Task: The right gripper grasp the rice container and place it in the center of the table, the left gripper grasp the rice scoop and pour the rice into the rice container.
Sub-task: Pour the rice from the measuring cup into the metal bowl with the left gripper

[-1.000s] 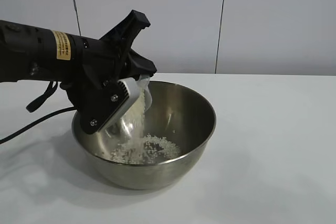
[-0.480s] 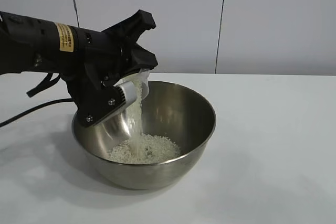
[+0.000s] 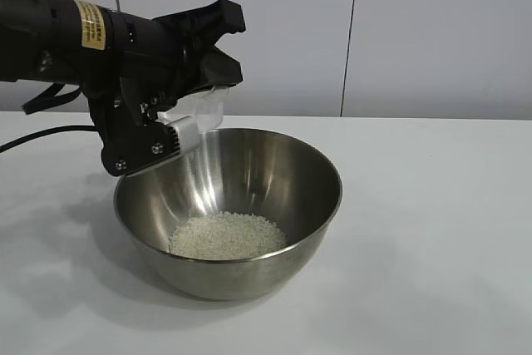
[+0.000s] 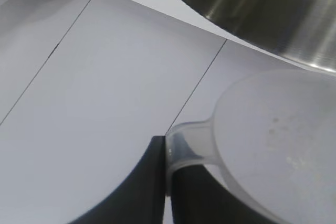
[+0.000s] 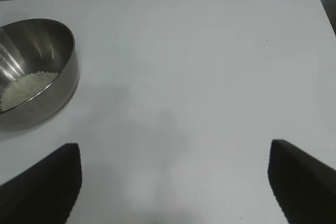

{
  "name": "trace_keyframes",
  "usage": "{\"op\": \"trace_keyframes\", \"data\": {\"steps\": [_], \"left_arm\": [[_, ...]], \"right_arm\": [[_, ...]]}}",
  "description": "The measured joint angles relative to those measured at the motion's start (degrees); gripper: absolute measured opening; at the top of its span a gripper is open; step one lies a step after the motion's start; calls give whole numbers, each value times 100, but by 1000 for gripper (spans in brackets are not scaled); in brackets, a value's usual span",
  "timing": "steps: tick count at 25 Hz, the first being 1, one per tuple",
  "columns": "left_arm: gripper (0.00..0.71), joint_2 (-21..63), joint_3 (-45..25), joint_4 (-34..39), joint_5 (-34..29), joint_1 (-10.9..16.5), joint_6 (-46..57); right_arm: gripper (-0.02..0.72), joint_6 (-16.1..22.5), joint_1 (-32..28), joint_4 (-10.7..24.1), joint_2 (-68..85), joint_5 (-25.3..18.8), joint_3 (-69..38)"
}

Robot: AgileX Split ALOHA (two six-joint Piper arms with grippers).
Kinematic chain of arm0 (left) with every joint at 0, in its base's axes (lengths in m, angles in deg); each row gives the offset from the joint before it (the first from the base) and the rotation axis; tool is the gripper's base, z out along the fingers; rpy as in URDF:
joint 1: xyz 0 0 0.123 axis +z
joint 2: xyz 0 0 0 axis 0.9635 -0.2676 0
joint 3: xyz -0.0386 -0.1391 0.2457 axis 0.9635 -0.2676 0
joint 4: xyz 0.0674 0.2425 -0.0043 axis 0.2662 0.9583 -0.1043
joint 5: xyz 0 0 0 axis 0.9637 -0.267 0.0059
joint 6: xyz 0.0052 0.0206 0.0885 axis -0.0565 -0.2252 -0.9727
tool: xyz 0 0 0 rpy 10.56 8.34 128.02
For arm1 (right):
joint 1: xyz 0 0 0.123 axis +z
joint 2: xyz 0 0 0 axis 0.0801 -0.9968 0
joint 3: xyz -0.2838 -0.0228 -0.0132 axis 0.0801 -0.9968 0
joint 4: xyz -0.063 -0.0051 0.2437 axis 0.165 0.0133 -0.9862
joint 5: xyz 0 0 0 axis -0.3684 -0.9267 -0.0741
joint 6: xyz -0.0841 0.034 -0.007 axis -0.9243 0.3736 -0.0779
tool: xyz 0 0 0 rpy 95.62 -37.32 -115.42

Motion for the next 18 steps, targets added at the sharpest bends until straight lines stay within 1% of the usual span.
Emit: {"op": "trace_keyframes", "data": {"steps": [14,16,18], "left_arm": [[6,12,41,103,-96,0,279],[6,12,41,103,-25,-37,839],[6,12,-2,103,401,-82,1783]], "right_arm": [[661,0,0,0,0,0,0],[661,0,0,0,0,0,0],[661,0,0,0,0,0,0]]}}
